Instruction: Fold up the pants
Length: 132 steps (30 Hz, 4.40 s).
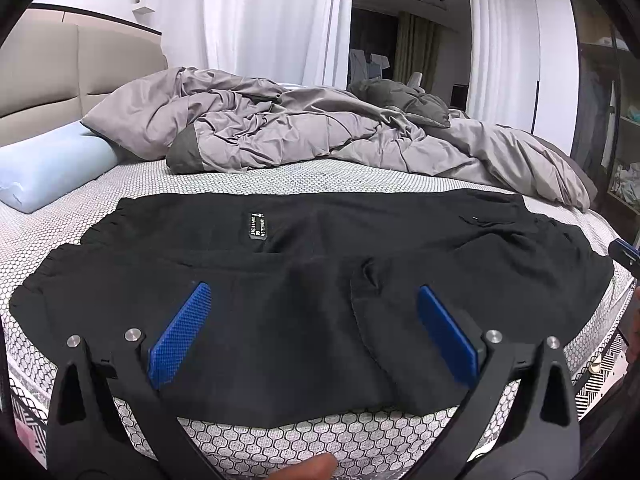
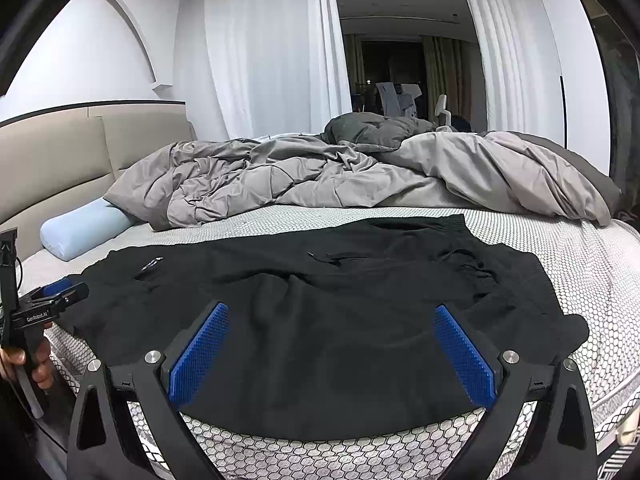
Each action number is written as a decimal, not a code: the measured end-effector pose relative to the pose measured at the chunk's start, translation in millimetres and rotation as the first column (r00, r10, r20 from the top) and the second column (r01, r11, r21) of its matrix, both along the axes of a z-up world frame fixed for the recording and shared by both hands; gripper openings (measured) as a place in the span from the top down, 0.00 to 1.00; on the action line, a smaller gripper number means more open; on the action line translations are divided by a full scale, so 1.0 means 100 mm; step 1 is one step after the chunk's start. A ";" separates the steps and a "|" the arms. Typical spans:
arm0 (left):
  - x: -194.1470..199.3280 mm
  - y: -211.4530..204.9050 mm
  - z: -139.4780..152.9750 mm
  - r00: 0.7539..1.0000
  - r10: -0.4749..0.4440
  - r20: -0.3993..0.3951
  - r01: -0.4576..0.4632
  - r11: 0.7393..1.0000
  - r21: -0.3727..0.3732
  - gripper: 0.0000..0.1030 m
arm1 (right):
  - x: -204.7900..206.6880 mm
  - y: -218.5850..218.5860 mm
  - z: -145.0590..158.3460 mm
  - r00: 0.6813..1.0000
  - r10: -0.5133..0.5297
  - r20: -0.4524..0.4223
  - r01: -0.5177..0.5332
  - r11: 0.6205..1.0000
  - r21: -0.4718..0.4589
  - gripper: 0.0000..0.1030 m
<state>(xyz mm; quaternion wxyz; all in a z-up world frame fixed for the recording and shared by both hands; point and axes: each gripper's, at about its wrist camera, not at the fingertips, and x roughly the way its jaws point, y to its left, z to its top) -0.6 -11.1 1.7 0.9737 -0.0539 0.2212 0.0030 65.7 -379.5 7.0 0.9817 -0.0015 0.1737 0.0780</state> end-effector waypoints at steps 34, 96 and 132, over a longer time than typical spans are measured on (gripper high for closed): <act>-0.01 0.01 -0.01 1.000 0.004 -0.001 -0.004 1.000 0.001 0.01 | -0.01 0.07 -0.02 1.000 0.009 -0.003 -0.009 1.000 -0.014 0.00; -0.23 2.48 -0.34 0.888 0.353 -0.294 -0.444 0.825 -0.350 0.76 | 0.14 -1.10 -0.08 0.965 -0.159 -0.209 0.179 0.981 0.078 0.00; 0.09 2.99 -0.54 0.871 0.287 -0.398 -0.463 0.748 -0.475 0.95 | 0.29 -2.08 -0.52 0.902 -0.149 -0.406 0.378 0.727 0.573 0.53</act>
